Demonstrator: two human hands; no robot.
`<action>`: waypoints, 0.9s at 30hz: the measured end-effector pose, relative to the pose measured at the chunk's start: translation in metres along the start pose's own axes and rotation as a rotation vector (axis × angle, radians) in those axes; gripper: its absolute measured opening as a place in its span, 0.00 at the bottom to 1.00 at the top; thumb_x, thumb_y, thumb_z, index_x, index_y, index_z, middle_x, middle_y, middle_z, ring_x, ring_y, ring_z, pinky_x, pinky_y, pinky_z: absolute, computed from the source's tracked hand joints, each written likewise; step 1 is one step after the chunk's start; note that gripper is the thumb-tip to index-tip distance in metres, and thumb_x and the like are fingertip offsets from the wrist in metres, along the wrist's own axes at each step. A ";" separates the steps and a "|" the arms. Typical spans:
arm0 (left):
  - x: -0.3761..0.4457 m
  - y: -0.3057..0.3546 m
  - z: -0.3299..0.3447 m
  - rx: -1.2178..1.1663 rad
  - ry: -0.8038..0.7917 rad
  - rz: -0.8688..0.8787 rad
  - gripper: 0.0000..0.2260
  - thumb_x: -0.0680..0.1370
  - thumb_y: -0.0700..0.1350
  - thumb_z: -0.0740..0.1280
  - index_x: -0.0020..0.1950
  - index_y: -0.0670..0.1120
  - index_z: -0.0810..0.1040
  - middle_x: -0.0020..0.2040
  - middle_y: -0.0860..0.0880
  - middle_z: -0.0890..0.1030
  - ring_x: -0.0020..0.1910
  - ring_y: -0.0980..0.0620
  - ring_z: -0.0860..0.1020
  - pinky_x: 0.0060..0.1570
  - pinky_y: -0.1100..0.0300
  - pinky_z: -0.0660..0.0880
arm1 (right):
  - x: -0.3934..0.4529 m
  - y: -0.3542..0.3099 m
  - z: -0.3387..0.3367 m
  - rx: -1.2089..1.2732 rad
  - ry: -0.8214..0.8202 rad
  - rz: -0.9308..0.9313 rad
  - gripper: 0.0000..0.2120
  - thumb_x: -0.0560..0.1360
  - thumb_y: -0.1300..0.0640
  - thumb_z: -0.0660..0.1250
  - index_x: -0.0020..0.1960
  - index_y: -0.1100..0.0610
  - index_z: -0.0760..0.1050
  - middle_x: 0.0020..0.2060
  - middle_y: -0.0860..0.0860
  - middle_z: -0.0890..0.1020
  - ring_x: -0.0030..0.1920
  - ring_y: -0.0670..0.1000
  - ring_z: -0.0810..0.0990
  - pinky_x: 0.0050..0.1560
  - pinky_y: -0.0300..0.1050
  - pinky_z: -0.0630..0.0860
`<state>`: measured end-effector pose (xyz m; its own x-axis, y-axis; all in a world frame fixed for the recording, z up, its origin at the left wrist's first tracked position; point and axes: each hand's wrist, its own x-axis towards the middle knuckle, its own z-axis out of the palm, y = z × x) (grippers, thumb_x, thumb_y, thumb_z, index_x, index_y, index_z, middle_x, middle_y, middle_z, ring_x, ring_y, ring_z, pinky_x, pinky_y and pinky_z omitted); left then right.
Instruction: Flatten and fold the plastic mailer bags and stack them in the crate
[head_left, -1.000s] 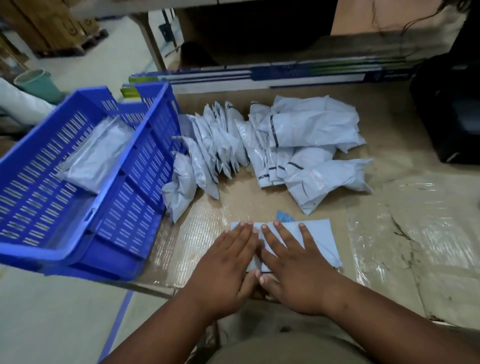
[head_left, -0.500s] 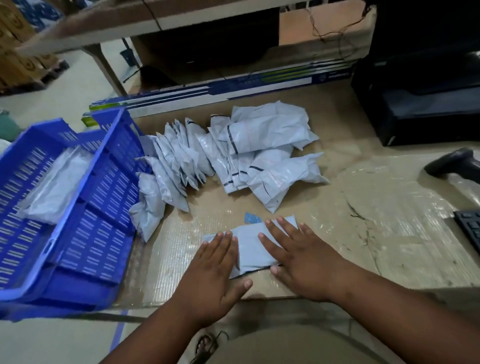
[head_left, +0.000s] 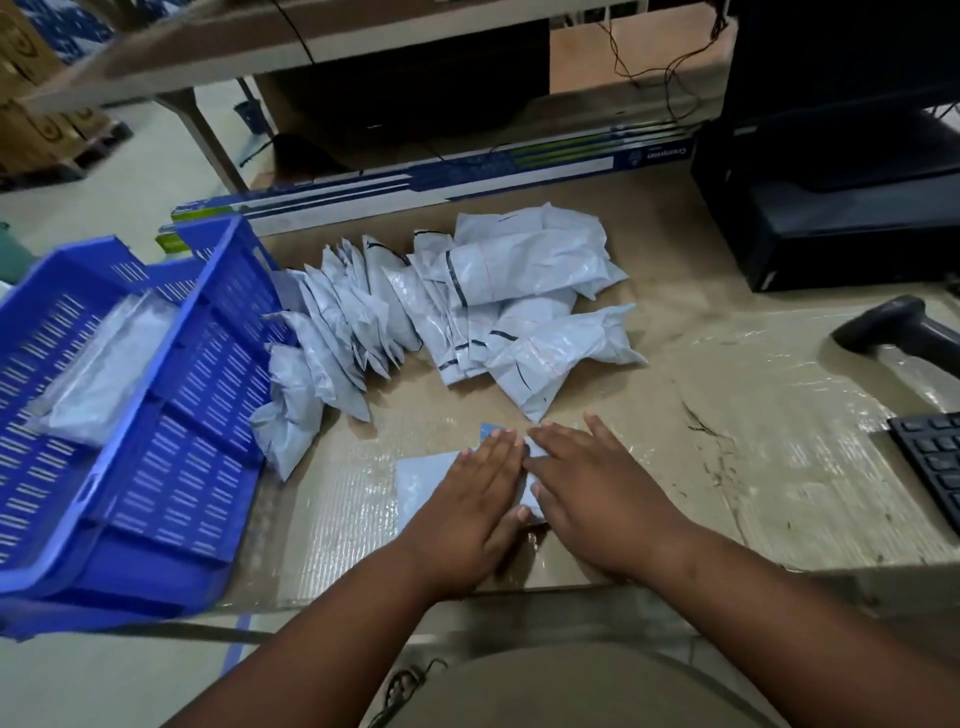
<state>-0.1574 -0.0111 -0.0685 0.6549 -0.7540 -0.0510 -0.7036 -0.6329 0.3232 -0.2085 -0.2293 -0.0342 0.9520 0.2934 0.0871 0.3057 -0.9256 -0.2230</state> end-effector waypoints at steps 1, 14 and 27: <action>0.003 -0.003 -0.002 -0.028 0.036 -0.035 0.29 0.89 0.56 0.51 0.88 0.48 0.46 0.88 0.50 0.43 0.85 0.56 0.38 0.84 0.46 0.46 | 0.005 -0.008 -0.001 -0.004 0.034 0.017 0.23 0.82 0.47 0.55 0.75 0.50 0.72 0.75 0.51 0.72 0.77 0.53 0.68 0.81 0.60 0.58; -0.029 -0.050 0.006 0.186 0.063 -0.202 0.30 0.87 0.60 0.45 0.88 0.49 0.47 0.88 0.51 0.44 0.85 0.55 0.41 0.84 0.46 0.47 | 0.012 -0.003 0.040 -0.055 -0.176 0.106 0.37 0.84 0.33 0.38 0.87 0.53 0.46 0.86 0.53 0.48 0.85 0.53 0.44 0.83 0.59 0.49; -0.002 -0.011 -0.020 0.094 0.274 -0.065 0.28 0.87 0.53 0.53 0.84 0.39 0.61 0.85 0.40 0.59 0.85 0.45 0.55 0.84 0.46 0.53 | 0.037 0.003 0.000 0.113 -0.040 0.028 0.30 0.85 0.47 0.54 0.84 0.56 0.57 0.84 0.55 0.58 0.84 0.54 0.56 0.84 0.51 0.46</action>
<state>-0.1457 0.0007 -0.0534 0.7406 -0.6439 0.1922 -0.6717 -0.7014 0.2385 -0.1725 -0.2217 -0.0320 0.9592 0.2796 0.0412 0.2770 -0.9013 -0.3332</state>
